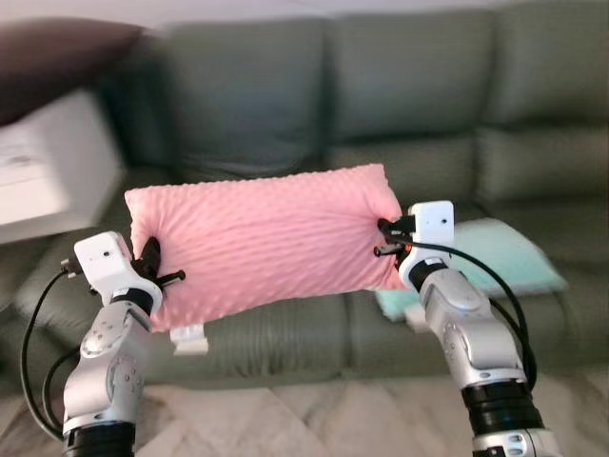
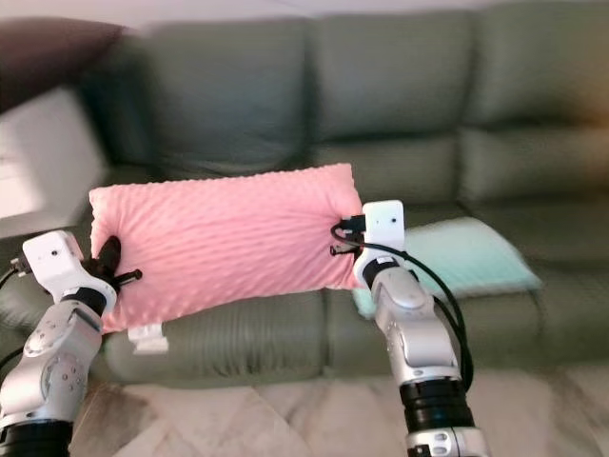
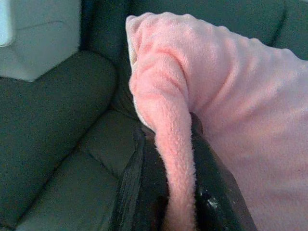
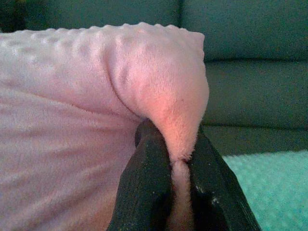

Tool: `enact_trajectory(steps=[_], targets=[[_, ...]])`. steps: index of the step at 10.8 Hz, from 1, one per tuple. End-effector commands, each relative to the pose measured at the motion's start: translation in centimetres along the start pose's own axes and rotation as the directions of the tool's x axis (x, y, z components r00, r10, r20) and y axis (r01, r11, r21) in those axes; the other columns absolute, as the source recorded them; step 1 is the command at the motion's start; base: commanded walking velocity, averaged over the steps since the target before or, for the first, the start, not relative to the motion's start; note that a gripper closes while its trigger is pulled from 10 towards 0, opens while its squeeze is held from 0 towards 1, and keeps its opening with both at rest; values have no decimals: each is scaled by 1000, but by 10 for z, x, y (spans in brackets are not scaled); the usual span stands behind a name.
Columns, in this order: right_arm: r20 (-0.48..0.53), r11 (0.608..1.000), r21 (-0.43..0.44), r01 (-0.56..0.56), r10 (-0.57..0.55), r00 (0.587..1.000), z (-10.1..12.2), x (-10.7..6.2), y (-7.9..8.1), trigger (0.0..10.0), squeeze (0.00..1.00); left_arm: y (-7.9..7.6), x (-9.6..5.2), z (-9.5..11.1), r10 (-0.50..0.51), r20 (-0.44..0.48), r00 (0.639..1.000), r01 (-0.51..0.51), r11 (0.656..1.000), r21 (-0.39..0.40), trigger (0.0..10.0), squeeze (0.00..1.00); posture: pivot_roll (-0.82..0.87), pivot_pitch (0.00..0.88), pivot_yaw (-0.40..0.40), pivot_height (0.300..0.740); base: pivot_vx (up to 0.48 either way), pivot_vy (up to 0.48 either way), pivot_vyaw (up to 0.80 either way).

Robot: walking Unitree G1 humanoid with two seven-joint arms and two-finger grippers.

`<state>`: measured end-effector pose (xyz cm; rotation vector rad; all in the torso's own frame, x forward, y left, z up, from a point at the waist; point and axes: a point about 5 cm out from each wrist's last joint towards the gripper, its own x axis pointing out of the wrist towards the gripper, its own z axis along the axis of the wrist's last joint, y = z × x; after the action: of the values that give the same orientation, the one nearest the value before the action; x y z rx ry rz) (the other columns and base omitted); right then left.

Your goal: Move the pillow to the sofa

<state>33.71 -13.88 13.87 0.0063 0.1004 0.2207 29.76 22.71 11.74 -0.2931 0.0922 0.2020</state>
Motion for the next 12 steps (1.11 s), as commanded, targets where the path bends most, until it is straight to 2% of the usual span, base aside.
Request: enact_trajectory(steps=[1, 3, 4, 12], targets=[[21, 999, -4, 41, -40, 999, 7, 0, -8, 10000, 0, 12, 0, 5, 54, 13, 998, -54, 998, 27, 10000, 0, -263, 11, 91, 740, 0, 0, -800], [33, 999, -10, 37, -37, 999, 7, -1, -8, 10000, 0, 11, 0, 4, 51, 6, 999, -52, 998, 39, 10000, 0, -264, 8, 92, 740, 0, 0, 0], [34, 999, -8, 38, -38, 999, 8, -1, -8, 10000, 0, 11, 0, 4, 47, 10, 999, -47, 998, 40, 10000, 0, -263, 5, 93, 740, 0, 356, 0], [33, 998, -14, 56, -55, 998, 6, -1, -9, 10000, 0, 8, -1, -1, 23, -13, 1000, -21, 997, 79, 10000, 0, -264, 8, 101, 740, 0, 480, 0]])
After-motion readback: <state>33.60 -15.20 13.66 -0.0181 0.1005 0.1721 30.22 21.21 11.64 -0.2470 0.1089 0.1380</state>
